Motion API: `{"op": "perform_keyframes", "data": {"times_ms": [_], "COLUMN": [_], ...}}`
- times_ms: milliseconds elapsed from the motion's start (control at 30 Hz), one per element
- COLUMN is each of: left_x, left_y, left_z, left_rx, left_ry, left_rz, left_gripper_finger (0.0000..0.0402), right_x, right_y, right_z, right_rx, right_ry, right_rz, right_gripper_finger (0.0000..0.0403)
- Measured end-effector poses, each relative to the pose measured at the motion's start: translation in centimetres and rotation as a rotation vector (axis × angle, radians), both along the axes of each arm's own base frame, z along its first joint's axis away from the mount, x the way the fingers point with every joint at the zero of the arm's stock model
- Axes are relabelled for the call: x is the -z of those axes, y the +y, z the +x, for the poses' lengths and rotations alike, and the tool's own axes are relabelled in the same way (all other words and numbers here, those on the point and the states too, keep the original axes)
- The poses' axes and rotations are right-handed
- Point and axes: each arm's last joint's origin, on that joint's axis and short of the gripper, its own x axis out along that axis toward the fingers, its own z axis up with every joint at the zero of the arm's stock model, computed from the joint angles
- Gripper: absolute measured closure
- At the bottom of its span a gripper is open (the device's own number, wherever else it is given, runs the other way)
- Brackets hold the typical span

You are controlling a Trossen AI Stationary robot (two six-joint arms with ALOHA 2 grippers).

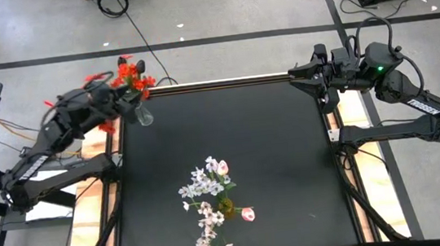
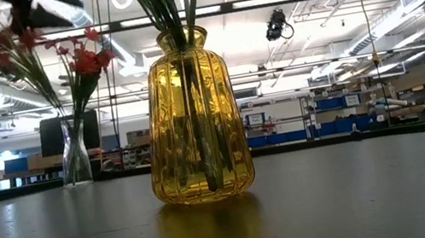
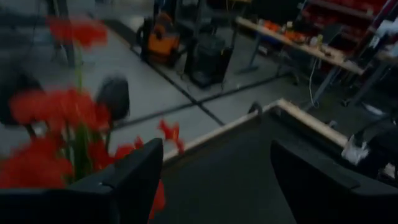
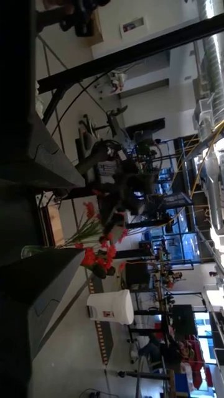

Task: Sort flowers into vase by color
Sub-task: Adjust the orange flowers

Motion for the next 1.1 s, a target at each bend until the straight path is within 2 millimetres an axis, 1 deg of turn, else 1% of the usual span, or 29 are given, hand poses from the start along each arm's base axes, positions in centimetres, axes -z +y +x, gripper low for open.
{"op": "perform_keyframes", "data": {"times_ms": [200,267,367,533,633,700,833,900,967,1033,1100], "left_x": [-3.9,-4.4,-3.9,-2.9,-3.0,-3.2,-3.9,-3.7,-3.4,-3.4,-4.0], "left_y": [-0.6,-0.4,0.5,2.3,3.5,4.3,5.5,6.0,6.5,6.5,6.1], "left_z": [-0.9,-0.8,0.2,2.7,4.0,4.5,4.4,4.1,3.9,3.8,3.5], "left_rx": [-0.001,-0.021,-0.072,-0.052,-0.057,-0.082,-0.136,-0.138,-0.122,-0.076,-0.059], "left_ry": [-0.039,0.001,0.117,0.217,0.239,0.229,0.206,0.214,0.176,0.129,0.139], "left_rz": [0.112,0.145,0.17,0.167,0.217,0.25,0.27,0.238,0.182,0.142,0.139], "left_gripper_finger": [0.01,0.01,0.0101,0.0115,0.0124,0.0128,0.0131,0.0131,0.0127,0.0118,0.0108], "right_x": [0.0,0.0,0.0,0.0,0.0,0.0,0.0,0.0,0.0,0.0,0.0], "right_y": [0.0,0.0,0.0,0.0,0.0,0.0,0.0,0.0,0.0,0.0,0.0], "right_z": [0.0,0.0,0.0,0.0,0.0,0.0,0.0,0.0,0.0,0.0,0.0], "right_rx": [-0.001,0.0,-0.001,0.0,0.0,0.0,0.0,0.0,0.0,0.0,-0.001], "right_ry": [0.0,0.0,0.0,0.0,0.0,0.0,0.0,0.0,0.0,0.0,0.0], "right_rz": [0.0,0.0,0.0,0.0,0.0,0.0,0.0,0.0,0.0,0.0,0.0], "right_gripper_finger": [0.0227,0.0227,0.0227,0.0227,0.0227,0.0227,0.0227,0.0227,0.0227,0.0227,0.0227]}}
